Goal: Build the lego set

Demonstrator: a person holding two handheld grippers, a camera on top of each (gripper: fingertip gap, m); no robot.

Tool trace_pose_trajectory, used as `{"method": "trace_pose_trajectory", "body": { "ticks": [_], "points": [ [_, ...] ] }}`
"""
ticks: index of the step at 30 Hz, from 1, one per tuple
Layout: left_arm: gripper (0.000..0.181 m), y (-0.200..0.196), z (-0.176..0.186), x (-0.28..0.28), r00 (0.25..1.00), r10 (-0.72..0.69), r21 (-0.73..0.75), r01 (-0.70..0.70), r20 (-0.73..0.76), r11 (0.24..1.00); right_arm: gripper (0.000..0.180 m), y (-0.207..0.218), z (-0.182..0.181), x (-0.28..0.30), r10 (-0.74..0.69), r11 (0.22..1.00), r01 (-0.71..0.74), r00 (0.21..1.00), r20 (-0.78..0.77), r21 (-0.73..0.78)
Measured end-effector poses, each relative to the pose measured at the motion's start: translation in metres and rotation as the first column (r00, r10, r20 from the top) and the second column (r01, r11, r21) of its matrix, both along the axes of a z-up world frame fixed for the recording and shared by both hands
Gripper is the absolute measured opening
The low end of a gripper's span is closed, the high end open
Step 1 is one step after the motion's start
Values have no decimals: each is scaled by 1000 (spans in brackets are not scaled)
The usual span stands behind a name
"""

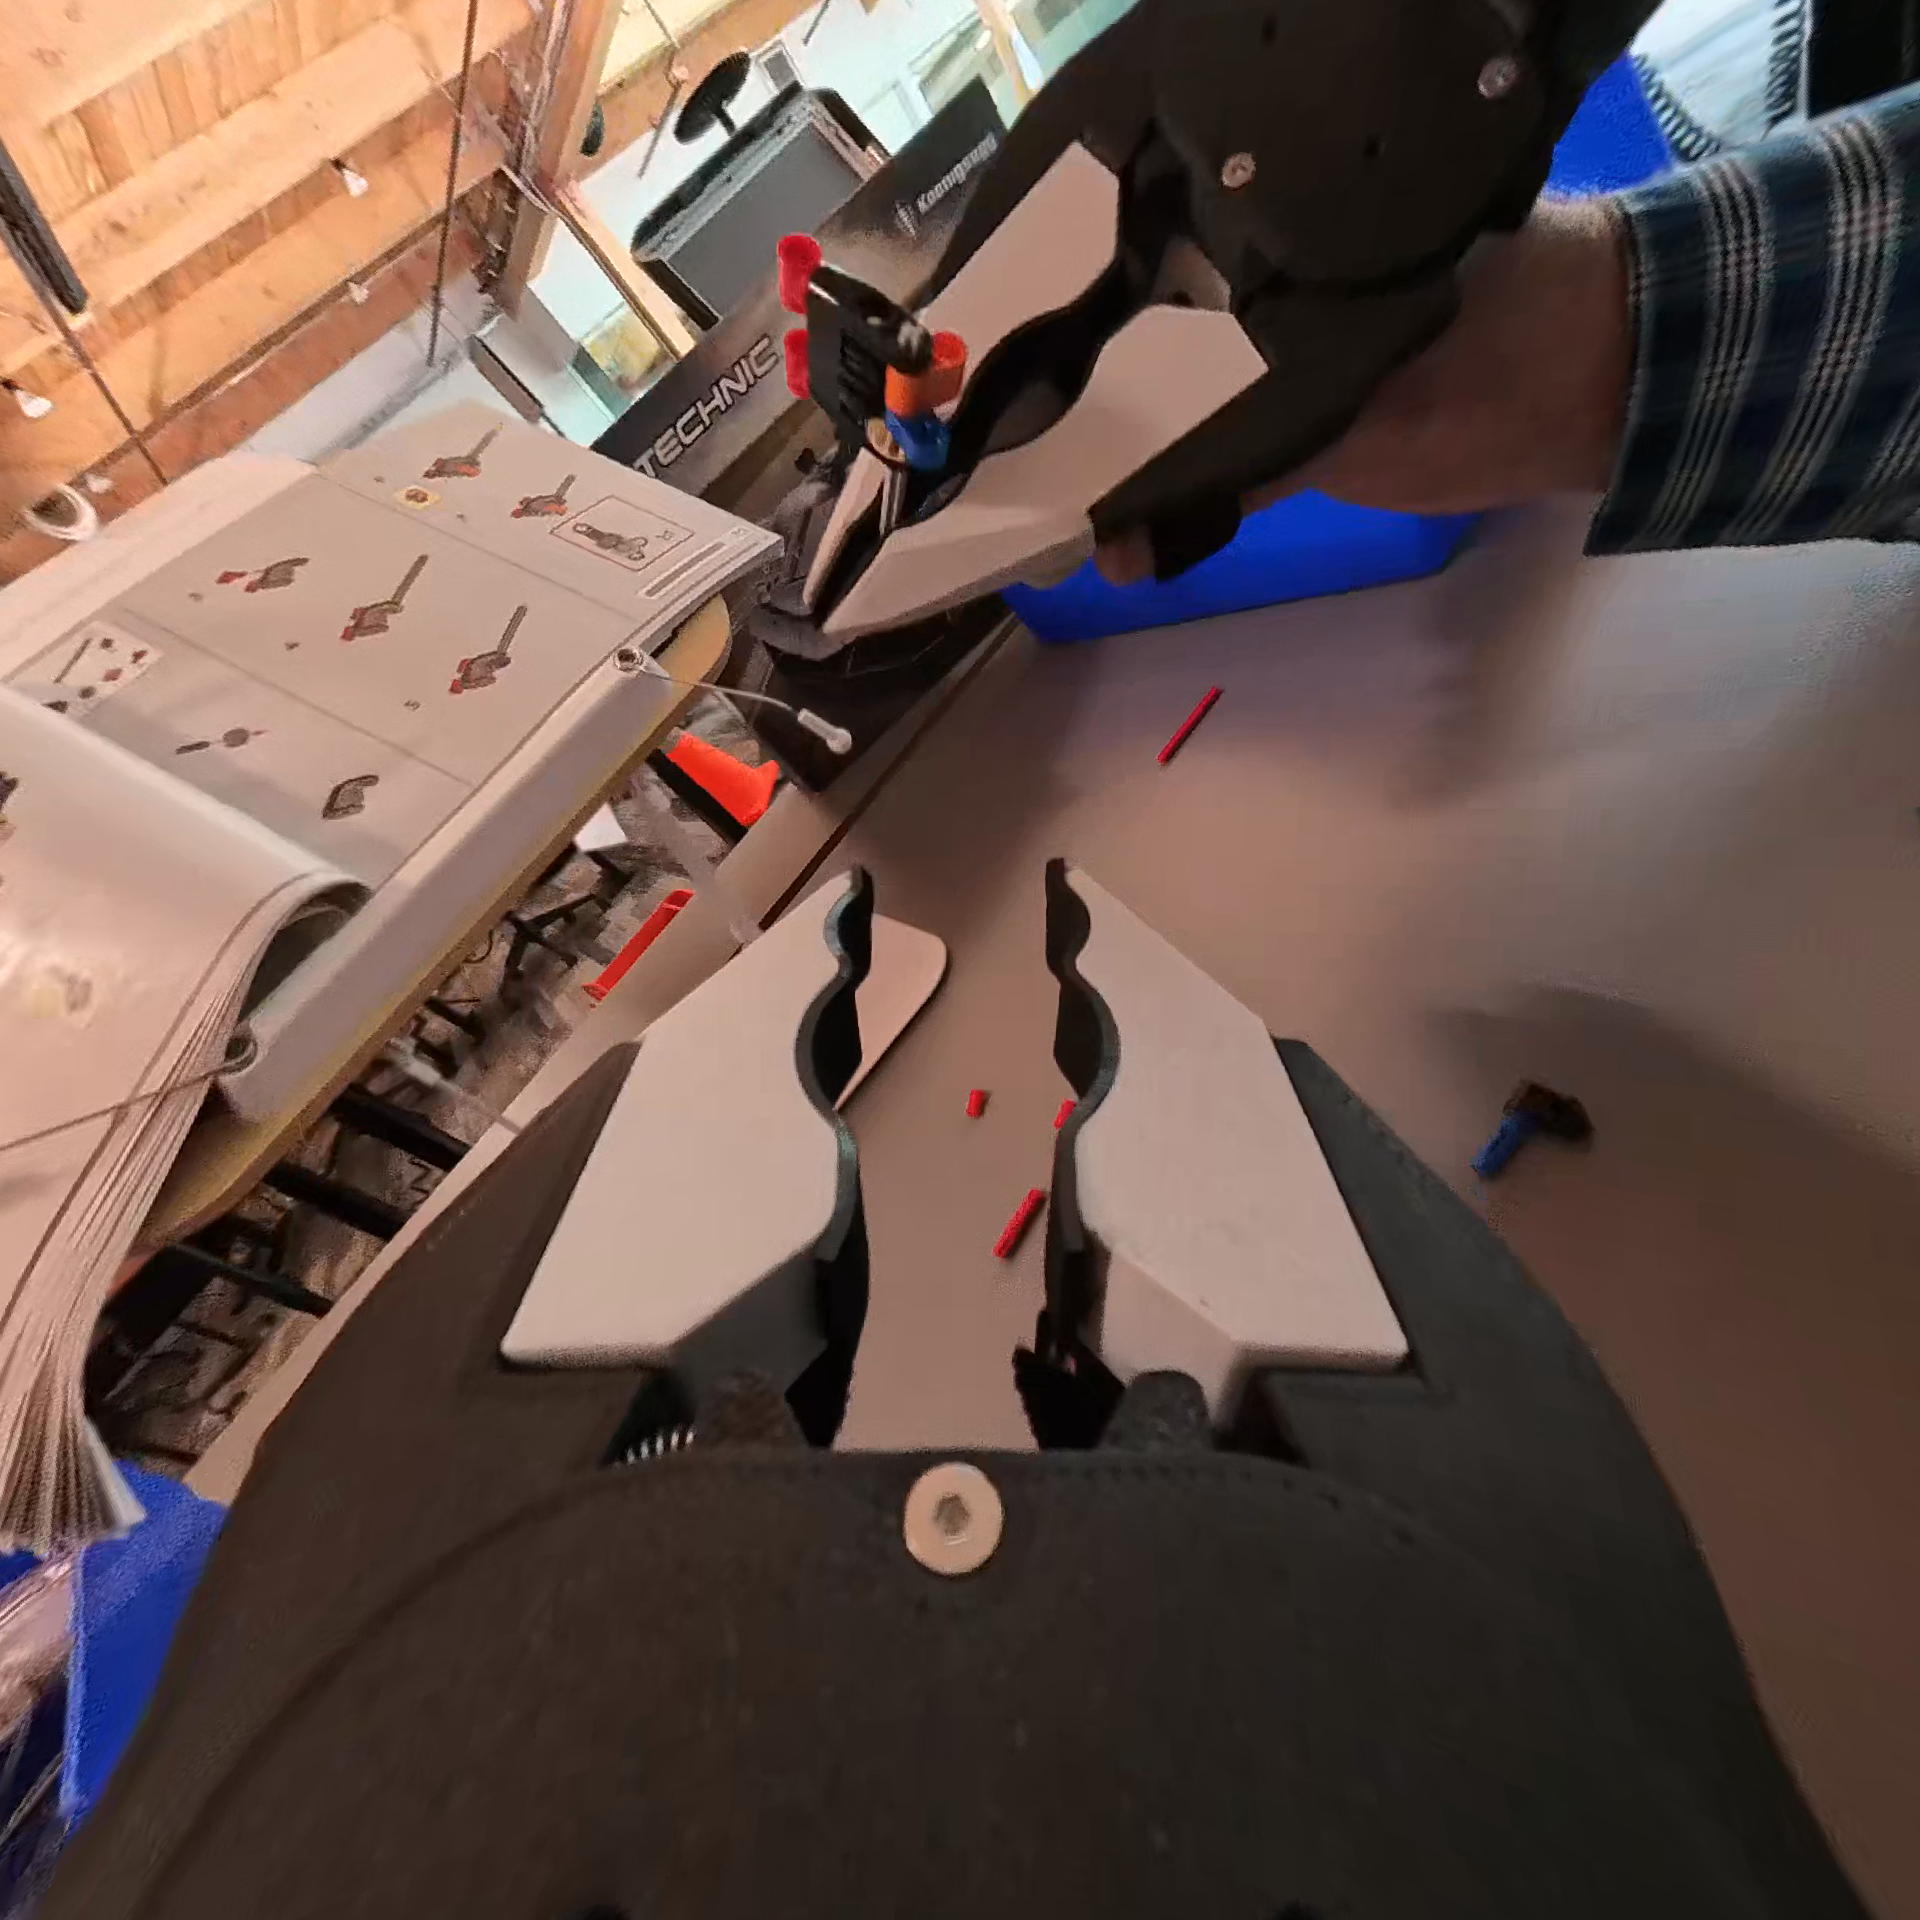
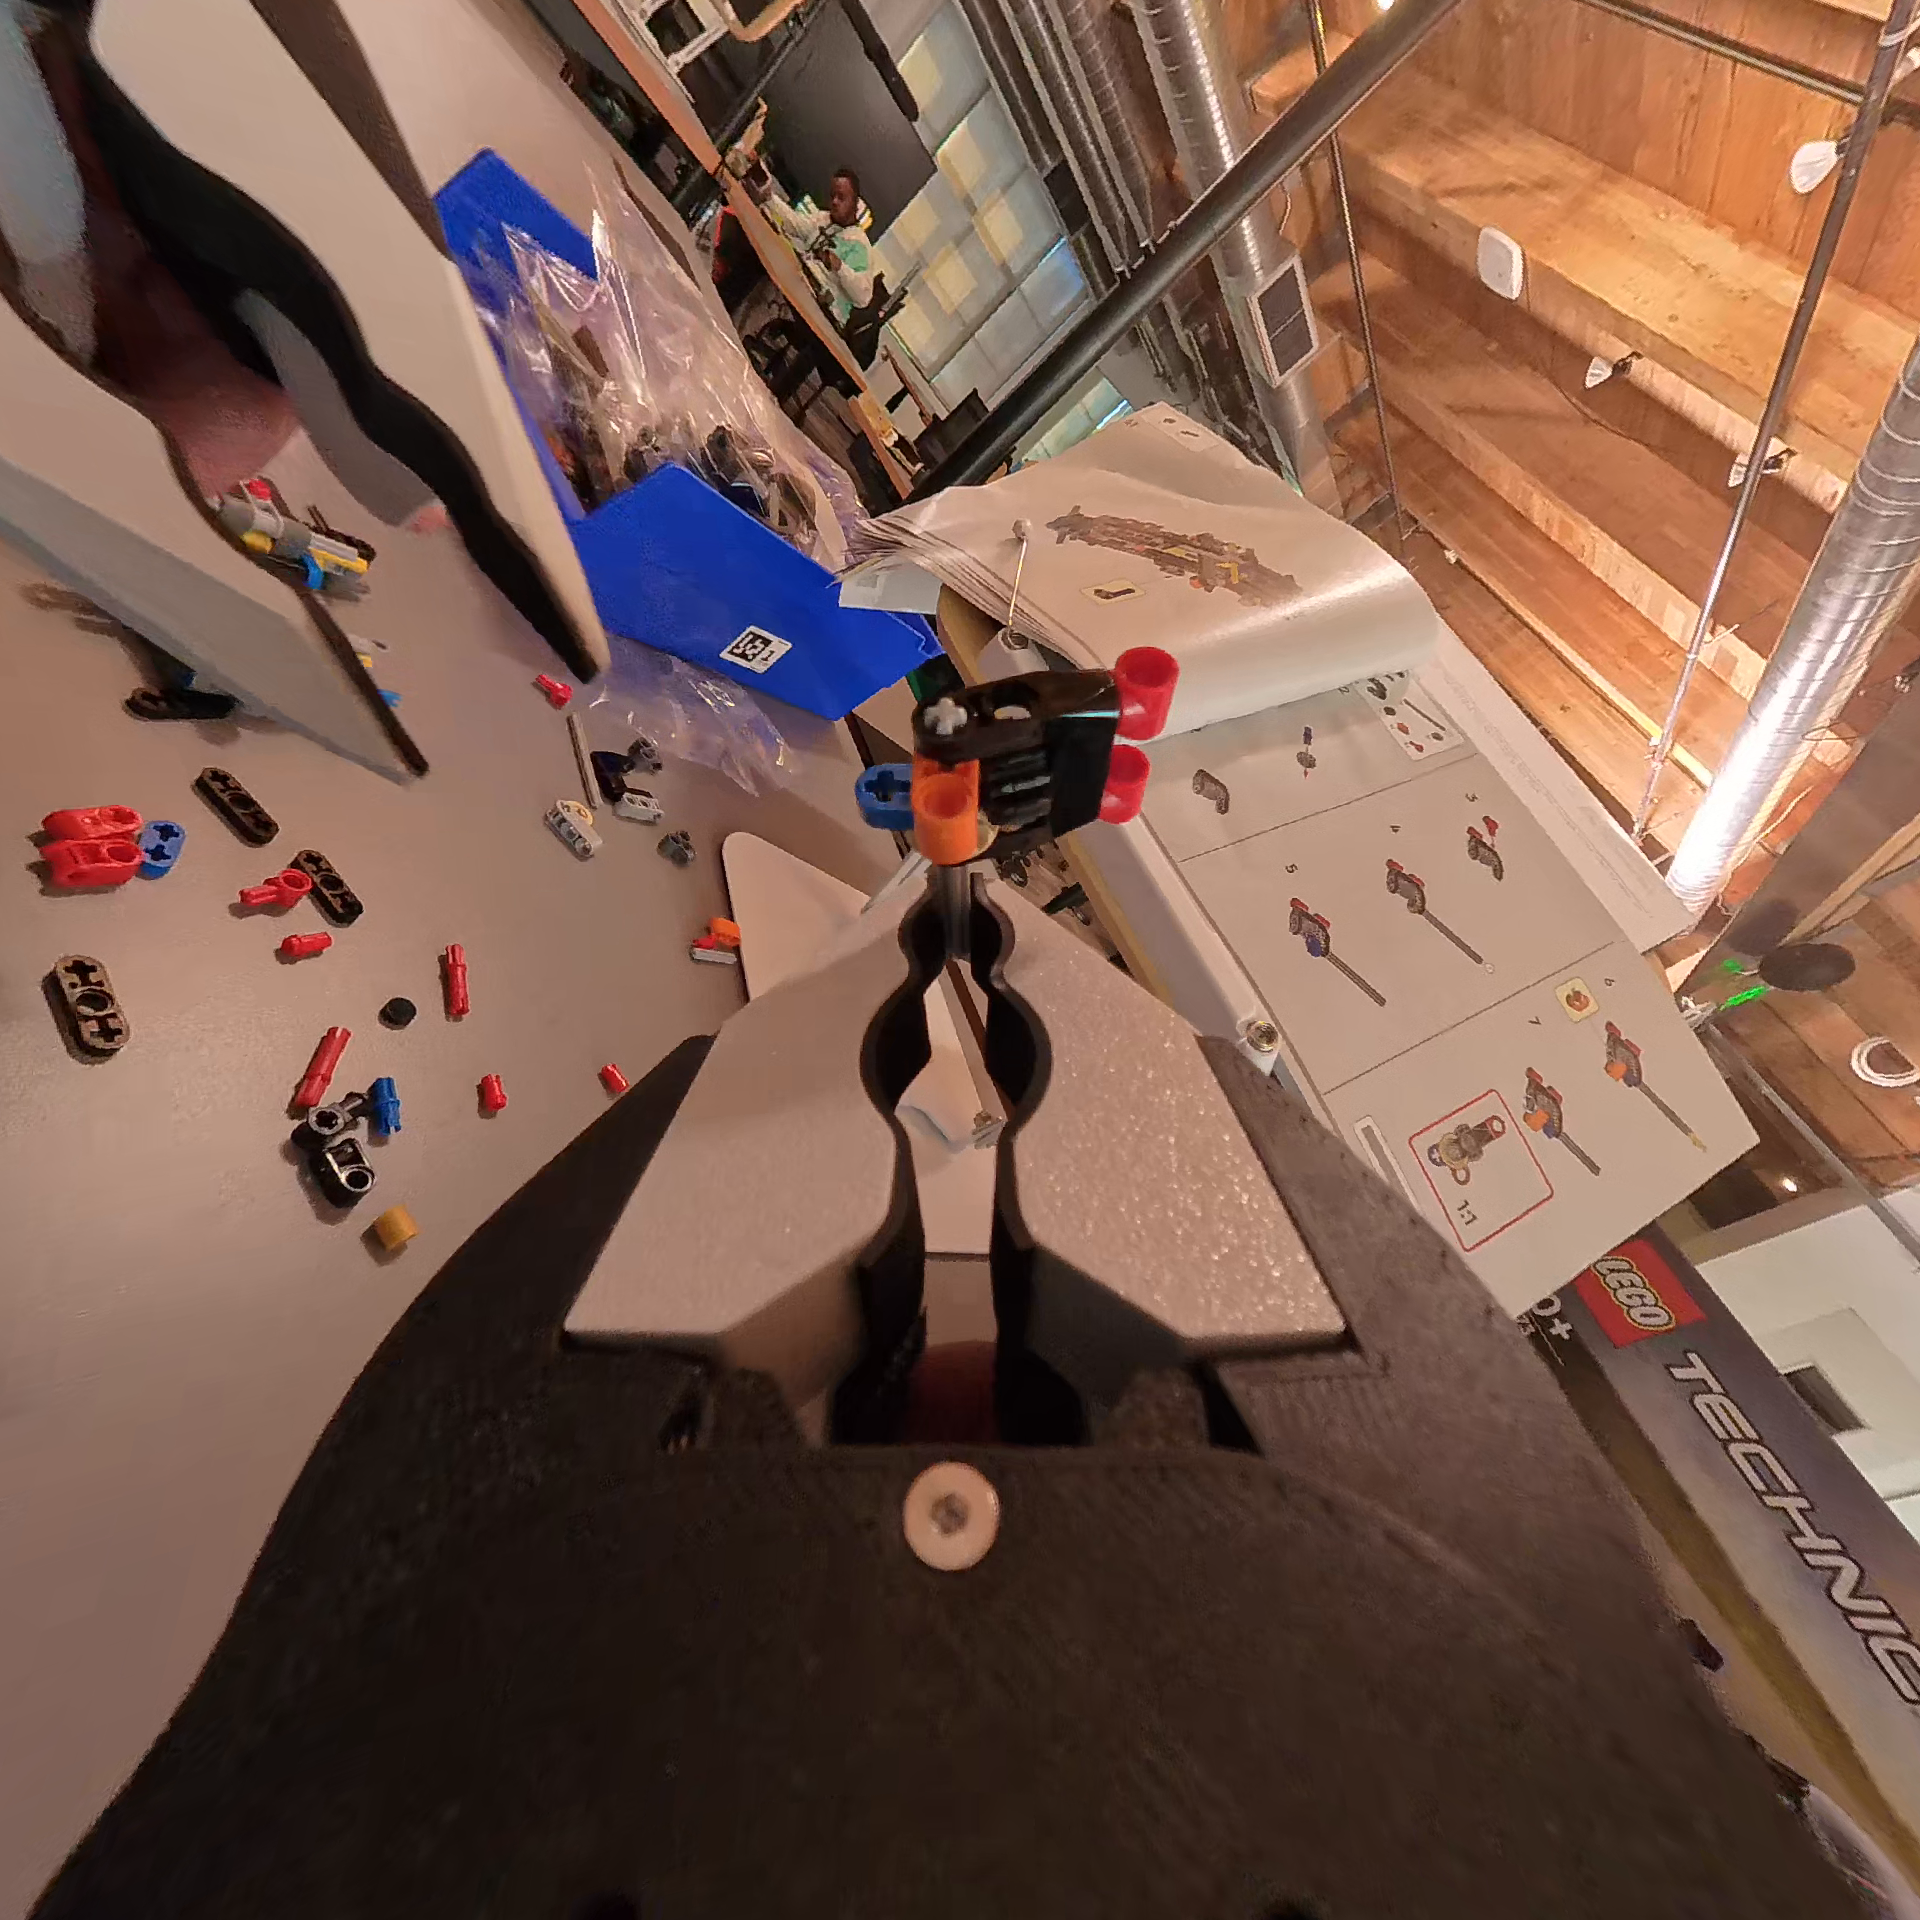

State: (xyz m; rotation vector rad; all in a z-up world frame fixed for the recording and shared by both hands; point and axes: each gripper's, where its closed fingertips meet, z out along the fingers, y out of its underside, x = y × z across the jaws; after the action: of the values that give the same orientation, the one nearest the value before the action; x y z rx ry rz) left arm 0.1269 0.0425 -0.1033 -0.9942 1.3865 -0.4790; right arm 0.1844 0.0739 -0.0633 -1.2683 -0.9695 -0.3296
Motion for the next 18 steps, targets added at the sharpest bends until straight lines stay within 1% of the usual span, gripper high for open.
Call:
{"method": "trace_pose_trajectory", "body": {
  "ticks": [4, 6, 11, 14, 18],
  "points": [
    [32, -5, -13, -5, 1000, 1, 6, -1, 18, 1000, 0, -1, 5, -6, -2, 1000, 2, 1000, 26, 26],
    [32, -8, -10, 0, 999, -9, 20, 8, 36, 1000, 0, -2, 18, -7, -9, 999, 9, 1000, 13, 54],
    [33, -12, -16, 7, 998, -49, -29, 50, 27, 998, 0, -4, 53, -20, 2, 993, -8, 999, 49, 120],
    [34, -12, -15, 8, 998, -49, -28, 50, 32, 998, 0, -1, 69, -24, 5, 989, -10, 999, 36, 145],
    [33, -9, -11, 4, 997, -47, -49, 50, 58, 998, 0, 1, 72, -29, -18, 986, 9, 999, 50, 168]
  ]
}}
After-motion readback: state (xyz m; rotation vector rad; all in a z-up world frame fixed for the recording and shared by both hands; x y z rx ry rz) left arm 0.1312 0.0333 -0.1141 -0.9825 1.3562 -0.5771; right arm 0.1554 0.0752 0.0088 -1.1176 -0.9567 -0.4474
